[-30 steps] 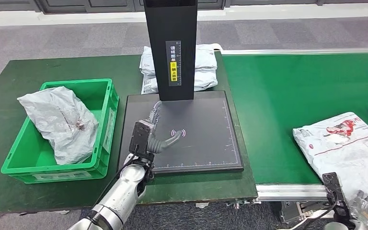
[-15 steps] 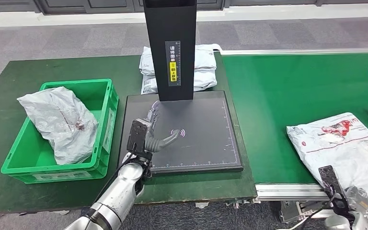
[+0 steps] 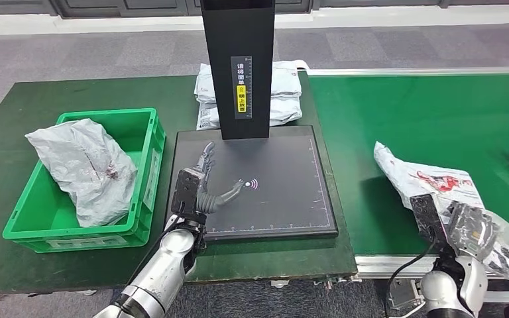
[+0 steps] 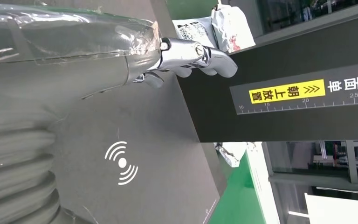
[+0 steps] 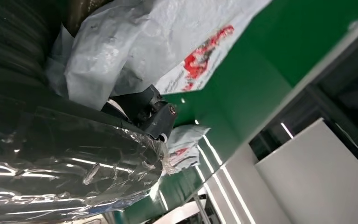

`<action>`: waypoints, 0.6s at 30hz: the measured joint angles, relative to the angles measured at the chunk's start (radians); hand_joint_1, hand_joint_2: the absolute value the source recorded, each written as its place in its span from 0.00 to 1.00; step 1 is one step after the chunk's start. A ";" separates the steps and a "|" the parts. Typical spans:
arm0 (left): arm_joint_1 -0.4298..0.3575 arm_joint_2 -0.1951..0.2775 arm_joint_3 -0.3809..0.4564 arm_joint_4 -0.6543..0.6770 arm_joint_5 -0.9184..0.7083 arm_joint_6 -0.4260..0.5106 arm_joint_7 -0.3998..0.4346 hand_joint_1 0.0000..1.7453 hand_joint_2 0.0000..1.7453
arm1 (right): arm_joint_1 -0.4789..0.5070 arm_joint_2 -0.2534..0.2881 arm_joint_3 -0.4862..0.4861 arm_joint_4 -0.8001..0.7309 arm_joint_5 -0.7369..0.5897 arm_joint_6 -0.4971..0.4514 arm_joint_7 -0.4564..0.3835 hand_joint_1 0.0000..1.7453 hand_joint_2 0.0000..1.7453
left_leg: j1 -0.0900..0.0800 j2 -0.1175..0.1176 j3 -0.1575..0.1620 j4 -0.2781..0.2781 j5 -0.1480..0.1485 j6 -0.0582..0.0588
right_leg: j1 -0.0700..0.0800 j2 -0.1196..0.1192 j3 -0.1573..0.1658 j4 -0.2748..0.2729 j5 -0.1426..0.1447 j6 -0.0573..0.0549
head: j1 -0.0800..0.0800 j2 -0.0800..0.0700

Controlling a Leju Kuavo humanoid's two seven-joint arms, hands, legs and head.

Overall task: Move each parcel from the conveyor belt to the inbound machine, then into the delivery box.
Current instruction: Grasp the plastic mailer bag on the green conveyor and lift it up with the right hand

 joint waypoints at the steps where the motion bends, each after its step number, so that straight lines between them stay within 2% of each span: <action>1: 0.000 0.000 0.001 0.000 0.000 0.000 0.000 0.00 1.00 | 0.003 0.001 0.008 -0.014 -0.004 -0.002 -0.002 1.00 1.00 | 0.000 0.000 0.000 0.000 0.000 0.000 | 0.000 0.000 0.000 0.000 0.000 0.000 | 0.000 0.000; 5: 0.000 0.002 0.006 -0.001 -0.002 -0.001 -0.001 0.00 1.00 | 0.006 0.004 0.034 -0.051 -0.040 0.003 -0.040 1.00 1.00 | 0.000 0.000 -0.001 0.000 0.000 0.000 | 0.000 0.000 0.000 0.000 0.000 0.000 | 0.000 0.000; 8: -0.003 0.000 0.006 0.002 -0.011 -0.009 -0.008 0.00 1.00 | -0.040 0.009 0.084 -0.068 -0.162 0.082 -0.109 1.00 1.00 | 0.000 0.003 -0.007 0.000 0.000 0.000 | 0.000 0.002 -0.001 0.000 0.000 0.000 | 0.000 0.000; 12: -0.037 -0.024 0.006 0.030 -0.017 -0.015 -0.021 0.00 1.00 | -0.216 0.034 0.201 -0.021 -0.273 0.180 -0.106 1.00 1.00 | 0.000 0.007 -0.007 0.000 0.003 -0.002 | 0.000 0.006 -0.006 0.000 0.004 -0.001 | 0.000 0.000; 15: -0.076 -0.045 0.006 0.063 -0.008 0.001 -0.026 0.00 1.00 | -0.372 0.082 0.300 0.079 -0.321 0.205 -0.118 1.00 1.00 | 0.001 0.006 -0.006 0.000 0.009 -0.002 | 0.000 0.006 -0.009 0.001 0.009 -0.001 | 0.000 0.000; 18: -0.112 -0.055 0.006 0.092 0.014 0.037 -0.032 0.00 1.00 | -0.475 0.141 0.420 0.171 -0.365 0.248 -0.155 1.00 1.00 | 0.002 0.005 -0.006 0.000 0.010 -0.003 | 0.001 0.006 -0.010 0.001 0.009 -0.002 | 0.000 0.000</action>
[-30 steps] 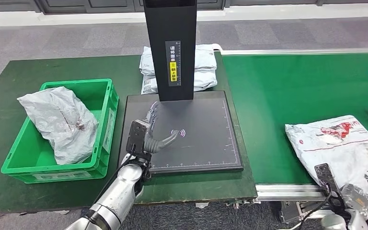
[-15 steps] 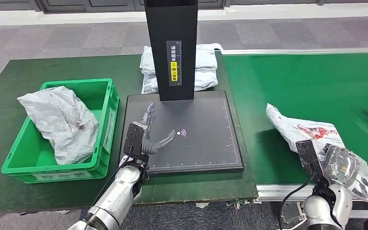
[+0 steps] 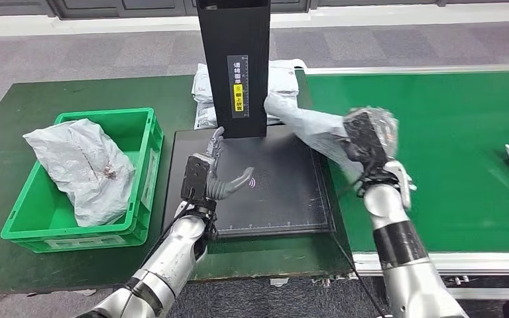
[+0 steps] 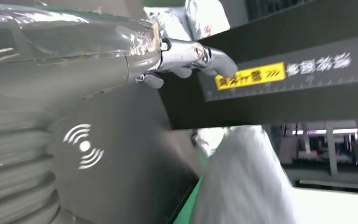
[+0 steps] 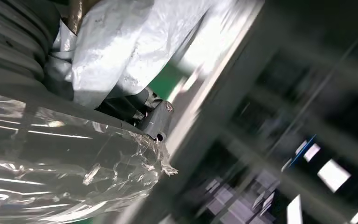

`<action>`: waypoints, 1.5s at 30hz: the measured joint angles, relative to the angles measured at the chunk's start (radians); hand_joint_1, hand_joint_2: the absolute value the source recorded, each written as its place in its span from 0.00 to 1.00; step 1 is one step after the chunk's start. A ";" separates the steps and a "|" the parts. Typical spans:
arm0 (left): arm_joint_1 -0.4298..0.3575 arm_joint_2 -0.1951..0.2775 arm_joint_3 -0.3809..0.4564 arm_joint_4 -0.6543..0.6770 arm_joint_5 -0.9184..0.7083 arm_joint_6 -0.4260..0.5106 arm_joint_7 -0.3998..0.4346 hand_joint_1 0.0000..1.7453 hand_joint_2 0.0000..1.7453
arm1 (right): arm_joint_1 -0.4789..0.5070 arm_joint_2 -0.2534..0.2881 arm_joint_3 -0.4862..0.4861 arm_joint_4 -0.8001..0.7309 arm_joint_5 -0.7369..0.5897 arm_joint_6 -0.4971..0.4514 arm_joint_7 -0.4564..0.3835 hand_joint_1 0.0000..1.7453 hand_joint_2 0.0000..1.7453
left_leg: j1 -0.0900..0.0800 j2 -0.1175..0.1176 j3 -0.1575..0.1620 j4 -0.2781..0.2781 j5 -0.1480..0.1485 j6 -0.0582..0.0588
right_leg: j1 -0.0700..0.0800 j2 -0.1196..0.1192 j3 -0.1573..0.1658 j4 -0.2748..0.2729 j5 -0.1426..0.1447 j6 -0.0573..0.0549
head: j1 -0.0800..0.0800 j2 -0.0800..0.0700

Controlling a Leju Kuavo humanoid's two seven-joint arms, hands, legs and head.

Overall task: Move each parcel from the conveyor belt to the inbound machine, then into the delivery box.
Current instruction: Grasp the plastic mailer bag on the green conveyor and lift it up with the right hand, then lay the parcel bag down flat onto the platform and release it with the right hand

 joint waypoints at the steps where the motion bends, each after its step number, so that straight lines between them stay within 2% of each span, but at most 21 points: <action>1: -0.009 -0.001 0.001 0.006 0.006 0.015 -0.002 0.00 1.00 | -0.023 0.019 0.044 0.023 -0.009 0.011 -0.002 1.00 1.00 | 0.000 0.000 0.000 0.000 0.000 0.000 | 0.000 0.000 0.000 0.000 0.000 0.000 | 0.000 0.000; 7: -0.030 0.001 0.016 0.016 0.035 0.074 -0.007 0.00 1.00 | -0.078 0.102 0.254 0.094 -0.084 0.019 0.046 1.00 1.00 | 0.001 -0.003 -0.001 0.000 0.000 -0.001 | 0.001 -0.003 0.000 0.001 -0.001 -0.001 | 0.000 0.000; 11: -0.029 0.008 0.022 0.015 0.045 0.093 -0.009 0.00 1.00 | -0.077 0.109 0.345 0.097 -0.126 0.018 0.053 1.00 1.00 | 0.001 -0.004 -0.002 0.000 0.000 0.000 | 0.000 -0.004 0.000 0.000 -0.001 -0.001 | 0.000 0.000; 17: -0.022 0.016 0.031 0.000 0.053 0.103 -0.010 0.00 1.00 | -0.077 0.114 0.414 0.098 -0.193 0.086 0.036 1.00 1.00 | 0.000 -0.005 -0.002 0.000 0.000 0.000 | 0.000 -0.004 0.000 0.000 -0.001 -0.001 | 0.000 0.000; 21: -0.020 0.019 0.033 -0.009 0.055 0.103 -0.009 0.00 1.00 | -0.077 0.120 0.446 0.105 -0.259 0.198 0.019 0.00 1.00 | 0.001 -0.004 -0.002 0.000 0.000 0.000 | 0.001 -0.004 -0.001 0.000 -0.001 -0.001 | 0.000 0.000; 25: -0.010 0.028 0.034 -0.016 0.056 0.099 -0.005 0.00 1.00 | -0.072 0.120 0.477 0.120 -0.310 0.246 -0.006 0.00 1.00 | 0.001 -0.004 -0.002 0.000 0.000 0.000 | 0.001 -0.004 -0.001 0.000 -0.001 -0.001 | 0.000 0.000; 31: 0.024 0.052 0.034 -0.033 0.013 0.066 0.010 0.00 1.00 | -0.053 0.105 0.490 0.120 -0.358 0.177 -0.059 0.00 1.00 | 0.000 -0.004 -0.002 0.000 0.000 0.000 | 0.000 -0.004 -0.001 0.000 -0.001 -0.001 | 0.000 0.000; 35: 0.039 0.067 0.030 -0.034 -0.034 0.038 0.031 0.00 1.00 | -0.050 0.092 0.489 0.109 -0.393 0.163 -0.071 0.00 1.00 | 0.000 -0.004 -0.002 0.000 0.000 0.000 | 0.000 -0.004 -0.002 0.000 -0.001 -0.001 | 0.000 0.000; 38: 0.040 0.078 0.010 -0.020 -0.112 0.019 0.082 0.00 1.00 | -0.048 0.082 0.487 0.093 -0.428 0.151 -0.085 0.00 1.00 | 0.000 -0.004 -0.002 0.000 0.000 0.000 | 0.000 -0.004 -0.002 0.000 -0.001 -0.001 | 0.000 0.000; 43: 0.029 0.086 -0.071 0.070 -0.311 -0.009 0.160 0.00 1.00 | -0.048 0.064 0.475 0.059 -0.469 0.139 -0.103 0.00 1.00 | 0.000 -0.003 -0.002 0.000 0.000 0.000 | 0.000 -0.003 -0.002 0.000 -0.001 -0.001 | 0.000 0.000; 44: 0.026 0.087 -0.087 0.089 -0.336 -0.016 0.167 0.04 1.00 | -0.048 0.062 0.474 0.055 -0.471 0.137 -0.103 0.00 1.00 | 0.000 -0.003 -0.002 0.000 0.000 0.000 | 0.000 -0.003 -0.002 0.000 -0.001 -0.001 | 0.000 0.000; 45: 0.024 0.087 -0.101 0.105 -0.354 -0.021 0.172 0.27 1.00 | -0.048 0.060 0.473 0.053 -0.472 0.136 -0.104 0.00 1.00 | 0.000 -0.003 -0.002 0.000 0.000 0.000 | 0.000 -0.003 -0.002 0.000 -0.001 -0.001 | 0.000 0.000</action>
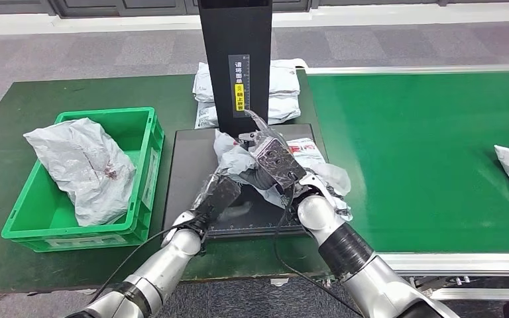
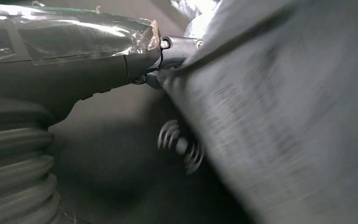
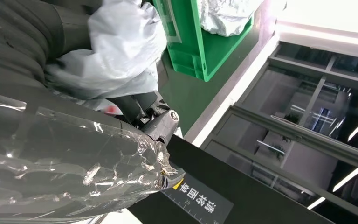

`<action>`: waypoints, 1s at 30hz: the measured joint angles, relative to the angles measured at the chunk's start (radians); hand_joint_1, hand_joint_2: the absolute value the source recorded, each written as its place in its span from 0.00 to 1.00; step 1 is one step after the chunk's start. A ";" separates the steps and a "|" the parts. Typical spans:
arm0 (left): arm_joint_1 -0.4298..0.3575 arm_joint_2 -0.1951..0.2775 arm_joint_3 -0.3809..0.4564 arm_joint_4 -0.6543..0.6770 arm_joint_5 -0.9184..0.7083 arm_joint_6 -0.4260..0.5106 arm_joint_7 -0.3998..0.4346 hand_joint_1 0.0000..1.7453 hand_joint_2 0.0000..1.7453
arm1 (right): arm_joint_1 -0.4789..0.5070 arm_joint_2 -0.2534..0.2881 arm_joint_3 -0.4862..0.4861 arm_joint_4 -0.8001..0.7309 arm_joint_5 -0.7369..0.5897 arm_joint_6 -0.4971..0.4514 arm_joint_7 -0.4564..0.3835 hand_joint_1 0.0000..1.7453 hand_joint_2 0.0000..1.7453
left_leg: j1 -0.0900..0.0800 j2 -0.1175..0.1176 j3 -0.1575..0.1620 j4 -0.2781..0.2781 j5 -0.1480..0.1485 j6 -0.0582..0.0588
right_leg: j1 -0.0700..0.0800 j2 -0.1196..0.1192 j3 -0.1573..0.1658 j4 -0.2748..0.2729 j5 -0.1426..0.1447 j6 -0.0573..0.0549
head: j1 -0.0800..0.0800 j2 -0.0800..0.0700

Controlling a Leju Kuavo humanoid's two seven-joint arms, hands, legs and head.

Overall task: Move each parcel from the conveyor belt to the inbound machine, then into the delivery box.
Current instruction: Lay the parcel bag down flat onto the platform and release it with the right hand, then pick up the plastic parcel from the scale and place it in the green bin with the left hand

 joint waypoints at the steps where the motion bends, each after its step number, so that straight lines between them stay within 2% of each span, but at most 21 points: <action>1: -0.002 0.000 -0.012 0.014 -0.015 -0.007 0.004 0.51 1.00 | 0.000 -0.002 -0.002 -0.001 -0.001 -0.001 0.000 0.00 1.00 | 0.000 0.000 0.000 0.000 0.000 0.000 | 0.000 0.000 0.000 0.000 0.000 0.000 | 0.000 0.000; 3: -0.006 0.001 -0.038 0.038 -0.058 -0.023 0.014 0.98 1.00 | 0.000 -0.004 -0.008 -0.002 -0.005 -0.002 0.000 0.00 1.00 | 0.000 0.000 0.000 0.000 0.000 0.000 | 0.000 0.000 0.000 0.000 0.000 0.000 | 0.000 0.000; 4: -0.009 0.002 -0.051 0.050 -0.085 -0.030 0.020 1.00 1.00 | 0.000 -0.007 -0.011 -0.004 -0.008 -0.004 0.000 0.00 1.00 | 0.000 0.000 0.000 0.000 0.000 0.000 | 0.000 0.000 0.000 0.000 0.000 0.000 | 0.000 0.000; 13: -0.033 0.005 -0.118 0.101 -0.187 -0.027 0.050 1.00 1.00 | 0.009 -0.035 -0.018 -0.024 -0.025 -0.012 -0.004 0.00 1.00 | 0.000 0.000 0.000 0.000 0.000 0.000 | 0.000 0.000 0.000 0.000 0.000 0.000 | 0.000 0.000; 20: -0.038 0.006 -0.108 0.109 -0.161 0.063 0.018 1.00 1.00 | 0.041 -0.056 -0.064 -0.049 -0.040 -0.035 -0.020 0.00 1.00 | 0.000 0.000 0.000 0.000 0.000 0.000 | 0.000 0.000 0.000 0.000 0.000 0.000 | 0.000 0.000; 24: -0.038 0.006 -0.065 0.107 -0.112 0.115 -0.036 1.00 1.00 | 0.050 -0.061 -0.085 -0.051 -0.043 -0.041 -0.033 0.00 1.00 | 0.000 0.000 0.000 0.000 0.000 0.000 | 0.000 0.000 0.000 0.000 0.000 0.000 | 0.000 0.000; 30: -0.038 0.004 0.071 0.073 0.031 0.177 -0.129 1.00 1.00 | 0.050 -0.066 -0.099 -0.042 -0.060 -0.041 -0.070 0.00 1.00 | 0.000 0.000 0.000 0.000 0.000 0.000 | 0.000 0.000 0.000 0.000 0.000 0.000 | 0.000 0.000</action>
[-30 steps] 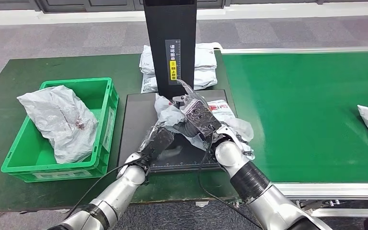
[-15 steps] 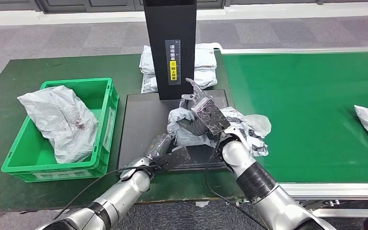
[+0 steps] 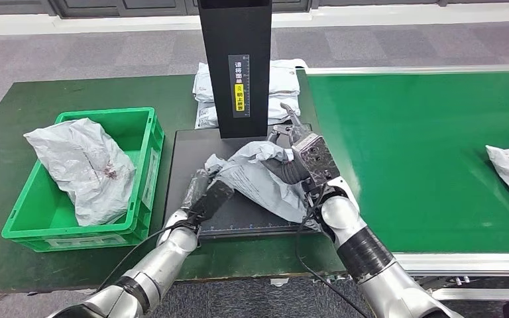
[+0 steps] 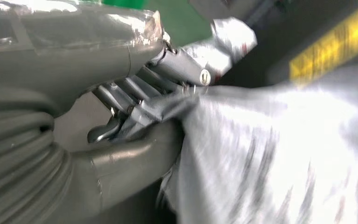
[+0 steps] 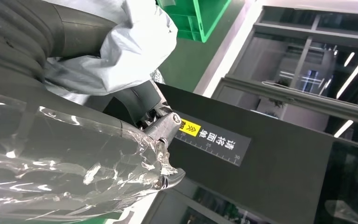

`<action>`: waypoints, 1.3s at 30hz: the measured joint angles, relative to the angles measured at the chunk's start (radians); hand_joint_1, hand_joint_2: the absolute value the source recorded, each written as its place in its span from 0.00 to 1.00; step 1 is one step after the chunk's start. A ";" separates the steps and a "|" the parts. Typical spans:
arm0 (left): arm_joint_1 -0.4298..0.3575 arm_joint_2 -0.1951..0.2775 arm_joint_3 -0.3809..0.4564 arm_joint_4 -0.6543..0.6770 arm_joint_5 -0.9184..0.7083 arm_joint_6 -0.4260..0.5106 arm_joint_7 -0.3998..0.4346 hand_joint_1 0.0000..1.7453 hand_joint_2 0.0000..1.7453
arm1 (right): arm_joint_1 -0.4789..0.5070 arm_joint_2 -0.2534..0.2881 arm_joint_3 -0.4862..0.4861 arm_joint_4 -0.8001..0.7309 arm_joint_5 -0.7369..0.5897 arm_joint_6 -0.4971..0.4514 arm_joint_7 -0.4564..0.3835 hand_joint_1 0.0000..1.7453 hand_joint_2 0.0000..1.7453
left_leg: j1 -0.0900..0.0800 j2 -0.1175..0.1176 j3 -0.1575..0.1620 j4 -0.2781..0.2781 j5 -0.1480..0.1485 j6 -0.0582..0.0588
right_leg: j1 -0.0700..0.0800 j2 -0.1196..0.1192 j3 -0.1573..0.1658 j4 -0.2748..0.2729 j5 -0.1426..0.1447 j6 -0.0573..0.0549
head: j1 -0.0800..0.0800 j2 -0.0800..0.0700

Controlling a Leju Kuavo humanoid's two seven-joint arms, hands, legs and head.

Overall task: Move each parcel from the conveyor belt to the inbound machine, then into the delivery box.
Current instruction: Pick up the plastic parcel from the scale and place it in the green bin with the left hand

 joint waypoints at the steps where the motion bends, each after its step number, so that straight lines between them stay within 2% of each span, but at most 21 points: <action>1: 0.000 -0.001 0.023 -0.006 0.019 0.000 -0.014 1.00 1.00 | 0.000 0.000 -0.001 0.004 -0.003 0.001 -0.003 0.00 1.00 | 0.000 0.000 0.000 0.000 0.000 0.000 | 0.000 0.000 0.000 0.000 0.000 0.000 | 0.000 0.000; 6: 0.000 -0.004 0.093 -0.029 0.046 0.018 -0.048 1.00 1.00 | -0.002 -0.001 -0.002 0.015 -0.010 0.002 -0.008 0.00 1.00 | 0.000 0.000 0.000 0.000 0.000 0.000 | 0.000 0.000 0.000 0.000 0.000 0.000 | 0.000 0.000; 11: 0.003 0.005 0.145 -0.105 0.089 0.132 -0.111 1.00 1.00 | -0.004 -0.001 -0.003 0.030 -0.030 0.000 -0.023 0.00 1.00 | 0.000 0.000 -0.001 0.000 0.000 0.000 | 0.000 0.000 0.000 0.000 0.000 0.000 | 0.000 0.000; 17: 0.026 0.050 0.191 -0.336 0.103 0.221 -0.115 1.00 1.00 | -0.003 0.001 -0.006 0.069 -0.042 -0.004 -0.055 0.00 1.00 | 0.000 0.000 0.000 0.000 0.000 0.000 | 0.001 0.000 0.000 0.000 0.000 0.000 | 0.000 0.000; 21: 0.063 0.097 0.232 -0.509 0.113 0.291 -0.133 1.00 1.00 | 0.017 0.008 -0.015 0.079 -0.029 -0.013 -0.074 0.00 1.00 | 0.001 0.001 0.000 0.000 0.000 0.000 | 0.001 0.001 -0.001 0.000 0.000 0.000 | 0.000 0.000; 25: 0.070 0.166 0.340 -0.647 0.119 0.330 -0.135 1.00 1.00 | 0.053 -0.013 -0.052 0.078 -0.026 -0.031 -0.060 0.00 1.00 | 0.002 0.000 0.000 0.000 0.000 0.000 | 0.002 0.000 -0.001 0.000 0.000 0.000 | 0.000 0.000; 28: 0.071 0.201 0.403 -0.706 0.111 0.333 -0.139 1.00 1.00 | 0.084 -0.032 -0.072 0.072 -0.025 -0.033 -0.053 0.00 1.00 | 0.002 0.000 -0.001 0.000 0.000 0.000 | 0.002 0.000 0.000 0.000 0.000 0.000 | 0.000 0.000; 35: 0.044 0.230 0.532 -0.730 0.078 0.333 -0.140 1.00 1.00 | 0.174 -0.068 -0.103 -0.006 -0.026 -0.041 -0.032 0.00 1.00 | 0.002 0.000 0.000 0.000 0.000 -0.001 | 0.002 0.001 -0.001 0.000 0.000 0.000 | 0.000 0.000; 36: 0.034 0.237 0.555 -0.719 0.068 0.333 -0.137 0.87 1.00 | 0.192 -0.075 -0.110 -0.020 -0.025 -0.041 -0.032 0.00 1.00 | 0.002 0.000 0.000 0.000 0.000 -0.001 | 0.002 0.001 -0.001 0.000 0.000 0.000 | 0.000 0.000; 39: -0.011 0.262 0.614 -0.640 -0.021 0.318 -0.091 0.12 1.00 | 0.233 -0.093 -0.128 -0.059 -0.023 -0.043 -0.027 0.00 1.00 | 0.002 0.001 0.000 0.000 0.000 -0.001 | 0.002 0.001 -0.001 0.000 0.000 0.000 | 0.000 0.000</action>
